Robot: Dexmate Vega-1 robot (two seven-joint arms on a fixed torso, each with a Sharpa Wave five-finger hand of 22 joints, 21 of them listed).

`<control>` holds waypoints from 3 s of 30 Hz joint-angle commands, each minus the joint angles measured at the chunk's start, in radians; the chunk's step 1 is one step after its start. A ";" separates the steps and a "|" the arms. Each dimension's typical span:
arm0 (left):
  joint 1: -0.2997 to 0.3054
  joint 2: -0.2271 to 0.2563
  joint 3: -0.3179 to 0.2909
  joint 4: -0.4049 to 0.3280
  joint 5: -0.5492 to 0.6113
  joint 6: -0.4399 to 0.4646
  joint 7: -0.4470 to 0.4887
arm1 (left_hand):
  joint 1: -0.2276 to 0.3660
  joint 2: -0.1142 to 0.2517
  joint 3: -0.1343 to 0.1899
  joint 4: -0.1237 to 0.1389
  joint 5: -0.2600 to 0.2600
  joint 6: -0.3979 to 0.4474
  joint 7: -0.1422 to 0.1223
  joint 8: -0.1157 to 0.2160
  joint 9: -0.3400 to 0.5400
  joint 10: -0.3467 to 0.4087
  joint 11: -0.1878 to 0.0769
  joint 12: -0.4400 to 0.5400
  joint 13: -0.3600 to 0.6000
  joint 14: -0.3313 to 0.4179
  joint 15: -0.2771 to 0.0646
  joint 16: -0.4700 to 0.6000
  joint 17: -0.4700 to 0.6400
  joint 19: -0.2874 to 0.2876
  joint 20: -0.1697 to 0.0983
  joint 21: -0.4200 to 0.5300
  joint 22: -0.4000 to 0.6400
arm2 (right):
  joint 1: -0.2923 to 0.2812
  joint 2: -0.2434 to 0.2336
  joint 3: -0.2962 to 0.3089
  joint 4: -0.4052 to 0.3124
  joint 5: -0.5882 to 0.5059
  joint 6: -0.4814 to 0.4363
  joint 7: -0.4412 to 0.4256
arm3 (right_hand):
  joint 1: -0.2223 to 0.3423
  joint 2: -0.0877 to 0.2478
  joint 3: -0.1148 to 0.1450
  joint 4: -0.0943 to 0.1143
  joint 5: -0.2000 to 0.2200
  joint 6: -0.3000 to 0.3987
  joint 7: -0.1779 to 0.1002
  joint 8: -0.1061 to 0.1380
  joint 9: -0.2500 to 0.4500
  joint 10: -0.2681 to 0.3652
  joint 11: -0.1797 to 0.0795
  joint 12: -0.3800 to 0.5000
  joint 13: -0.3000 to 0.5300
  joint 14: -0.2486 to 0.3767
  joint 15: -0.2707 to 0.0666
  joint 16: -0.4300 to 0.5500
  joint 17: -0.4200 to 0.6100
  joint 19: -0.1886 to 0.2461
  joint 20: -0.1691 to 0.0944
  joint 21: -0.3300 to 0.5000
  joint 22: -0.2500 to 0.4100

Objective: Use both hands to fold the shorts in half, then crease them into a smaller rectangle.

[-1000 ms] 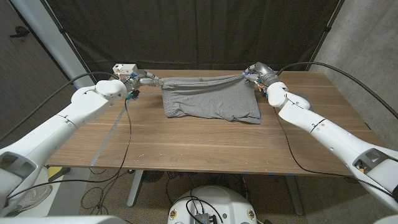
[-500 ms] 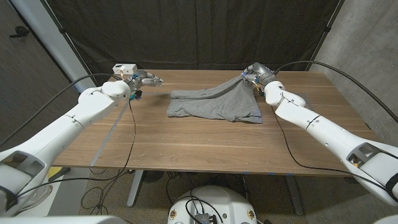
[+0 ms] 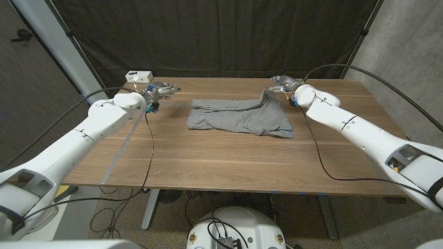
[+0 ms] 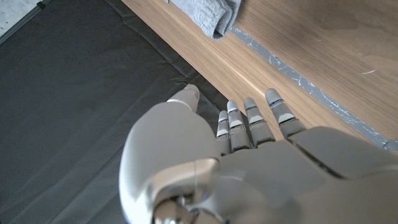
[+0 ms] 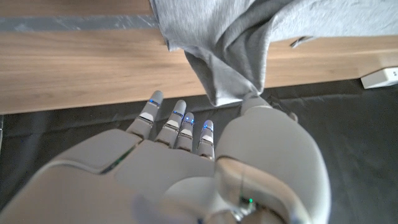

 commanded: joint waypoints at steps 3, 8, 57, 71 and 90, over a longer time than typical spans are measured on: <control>0.030 0.017 -0.012 0.009 -0.028 -0.121 -0.047 | -0.021 -0.007 0.005 0.002 0.003 -0.032 -0.007 0.008 0.003 -0.043 0.009 0.005 -0.009 -0.051 0.016 -0.002 -0.002 -0.015 0.007 0.000 -0.001 | -0.086 -0.059 0.032 -0.103 0.001 0.062 -0.105 | -0.101 -0.010 -0.048 0.006 0.009 -0.012 0.021 0.008 0.001 -0.048 -0.007 -0.008 -0.026 -0.102 0.012 -0.017 -0.038 -0.047 0.008 -0.038 -0.001; 0.061 0.018 -0.024 0.016 -0.021 -0.223 -0.055 | -0.052 -0.018 -0.008 0.003 0.001 -0.093 -0.020 0.006 0.002 -0.134 0.033 0.004 -0.021 -0.146 0.038 -0.005 -0.008 -0.037 -0.008 -0.006 -0.004 | -0.142 -0.065 0.067 -0.129 -0.006 0.111 -0.193 | -0.132 0.001 -0.059 -0.012 0.017 -0.032 0.027 0.006 0.001 -0.114 -0.010 -0.012 -0.045 -0.220 0.021 -0.022 -0.069 -0.127 -0.024 -0.085 -0.002; 0.270 0.219 -0.039 -0.262 0.444 -0.302 0.093 | -0.228 -0.181 -0.178 -0.009 0.033 -0.216 -0.139 0.017 -0.002 -0.328 -0.073 0.026 -0.035 -0.338 -0.067 0.005 -0.030 -0.112 -0.152 -0.053 -0.022 | -0.430 -0.104 0.078 -0.403 -0.289 -0.011 -0.396 | -0.214 0.090 0.059 -0.020 0.019 0.034 0.036 0.016 0.000 -0.057 -0.043 0.017 -0.088 -0.202 -0.057 0.007 -0.168 -0.030 -0.173 -0.106 -0.009; 0.254 0.225 0.009 -0.305 0.644 -0.205 0.119 | -0.161 -0.227 -0.197 -0.064 0.076 -0.175 -0.148 0.035 -0.001 -0.273 -0.090 0.048 -0.036 -0.298 -0.051 0.016 -0.033 -0.065 -0.091 -0.053 -0.029 | -0.444 -0.084 0.061 -0.390 -0.315 -0.030 -0.381 | -0.217 0.089 0.071 -0.022 0.017 0.033 0.033 0.014 0.000 -0.054 -0.048 0.016 -0.089 -0.202 -0.056 0.004 -0.183 -0.037 -0.142 -0.116 -0.009; 0.200 0.186 0.110 -0.331 0.931 -0.078 0.107 | -0.024 -0.276 -0.253 -0.135 0.210 0.027 -0.246 0.065 0.003 -0.048 -0.174 0.100 -0.031 -0.160 -0.074 0.031 -0.032 0.015 -0.028 -0.052 -0.025 | -0.484 -0.093 0.040 -0.400 -0.351 -0.022 -0.375 | -0.221 0.085 0.100 -0.031 0.013 0.107 0.040 0.034 -0.001 0.037 -0.038 0.041 -0.092 -0.123 -0.067 0.025 -0.220 -0.010 -0.133 -0.126 -0.010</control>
